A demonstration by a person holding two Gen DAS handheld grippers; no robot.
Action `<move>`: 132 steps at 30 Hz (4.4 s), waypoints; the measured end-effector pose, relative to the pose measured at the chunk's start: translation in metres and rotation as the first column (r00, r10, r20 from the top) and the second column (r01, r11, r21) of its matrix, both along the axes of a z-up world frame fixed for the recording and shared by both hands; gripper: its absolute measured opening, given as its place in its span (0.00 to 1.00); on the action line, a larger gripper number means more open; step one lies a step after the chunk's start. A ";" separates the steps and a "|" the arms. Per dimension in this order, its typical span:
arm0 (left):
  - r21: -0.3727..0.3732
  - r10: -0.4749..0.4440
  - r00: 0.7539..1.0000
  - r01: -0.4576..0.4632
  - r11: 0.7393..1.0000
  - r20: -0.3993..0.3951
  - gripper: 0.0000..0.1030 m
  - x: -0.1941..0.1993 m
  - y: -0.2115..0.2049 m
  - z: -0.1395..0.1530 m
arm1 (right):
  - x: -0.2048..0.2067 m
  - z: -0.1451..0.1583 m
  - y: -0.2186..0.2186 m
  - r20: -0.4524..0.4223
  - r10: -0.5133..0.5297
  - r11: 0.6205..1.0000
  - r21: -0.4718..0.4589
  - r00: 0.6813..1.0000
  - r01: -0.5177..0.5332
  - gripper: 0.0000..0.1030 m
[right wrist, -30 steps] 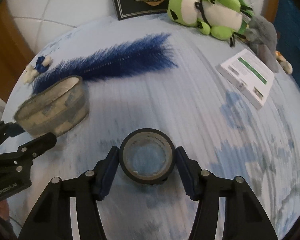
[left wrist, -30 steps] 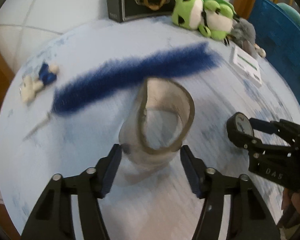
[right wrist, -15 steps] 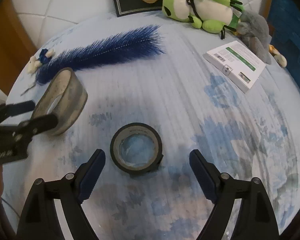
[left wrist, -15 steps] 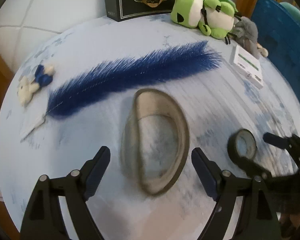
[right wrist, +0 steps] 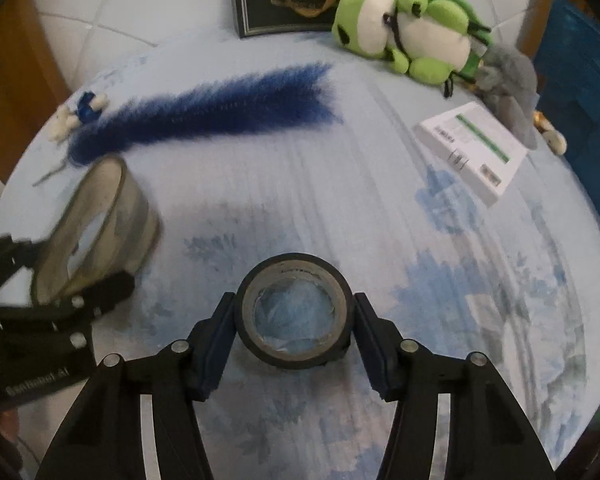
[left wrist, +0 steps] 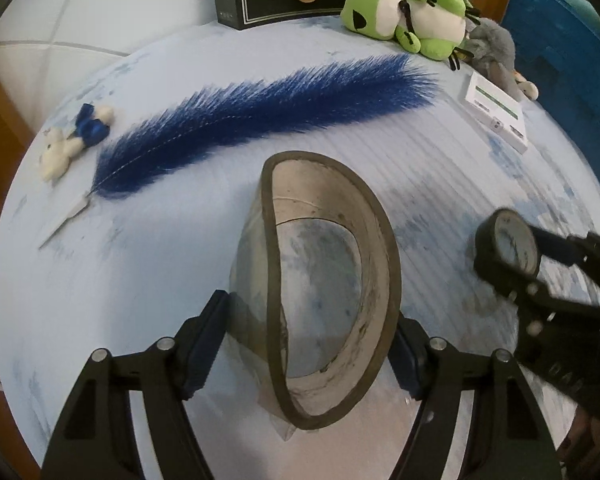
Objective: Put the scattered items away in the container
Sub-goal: 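Lift both tape rolls and carry them toward the blue crate, then lower both held tape rolls down into the blue crate, then open both grippers to release the tape rolls and withdraw from the crate, then move the left gripper to the green frog plush while the right gripper reaches the grey plush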
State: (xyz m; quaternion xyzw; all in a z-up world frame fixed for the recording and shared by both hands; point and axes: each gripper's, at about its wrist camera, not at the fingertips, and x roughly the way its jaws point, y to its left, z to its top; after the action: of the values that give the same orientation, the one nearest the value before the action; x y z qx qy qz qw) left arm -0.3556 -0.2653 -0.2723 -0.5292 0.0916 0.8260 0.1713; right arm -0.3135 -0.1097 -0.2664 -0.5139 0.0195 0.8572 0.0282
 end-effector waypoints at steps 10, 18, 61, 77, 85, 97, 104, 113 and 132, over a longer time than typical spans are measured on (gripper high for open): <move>0.040 0.032 0.996 -0.029 0.999 -0.085 0.70 0.035 -0.007 0.053 | 0.037 0.063 0.002 -0.109 -0.013 1.000 -0.003 0.994 0.012 0.55; 0.066 0.009 0.987 0.002 0.998 -0.163 0.70 0.076 0.017 0.100 | 0.082 0.119 0.031 -0.224 -0.042 0.999 0.007 0.974 0.044 0.55; 0.253 -0.165 0.856 0.321 0.912 -0.490 0.70 0.126 0.541 0.319 | 0.210 0.337 0.516 -0.621 -0.244 0.963 -0.063 0.745 0.263 0.55; 0.168 -0.147 0.894 0.237 0.957 -0.423 0.72 0.107 0.722 0.308 | 0.180 0.324 0.707 -0.579 -0.222 0.972 -0.073 0.784 0.221 0.63; 0.112 -0.117 0.875 0.190 0.975 -0.470 0.99 0.120 0.731 0.299 | 0.174 0.305 0.722 -0.552 -0.207 0.977 -0.071 0.808 0.202 1.00; 0.141 0.013 0.889 0.059 0.988 -0.458 0.99 0.115 0.672 0.297 | 0.180 0.308 0.703 -0.582 -0.165 0.986 -0.089 0.796 0.140 1.00; 0.162 0.123 0.887 -0.056 0.985 -0.445 0.99 0.107 0.595 0.286 | 0.177 0.323 0.651 -0.638 -0.097 0.995 -0.083 0.764 0.057 1.00; 0.140 0.232 0.887 -0.191 0.972 -0.400 0.99 0.078 0.445 0.259 | 0.159 0.350 0.511 -0.689 0.074 0.987 0.156 0.721 0.048 1.00; 0.081 0.349 0.909 -0.339 0.937 -0.228 0.99 0.010 0.241 0.177 | 0.017 0.266 0.329 -0.472 0.134 0.987 -0.013 0.871 -0.158 1.00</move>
State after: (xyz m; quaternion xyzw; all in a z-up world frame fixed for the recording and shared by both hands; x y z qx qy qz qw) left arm -0.3452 -0.0248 -0.0954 -0.4302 0.0004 0.9025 0.0213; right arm -0.2965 0.2190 -0.0006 -0.2917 0.0087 0.9549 -0.0552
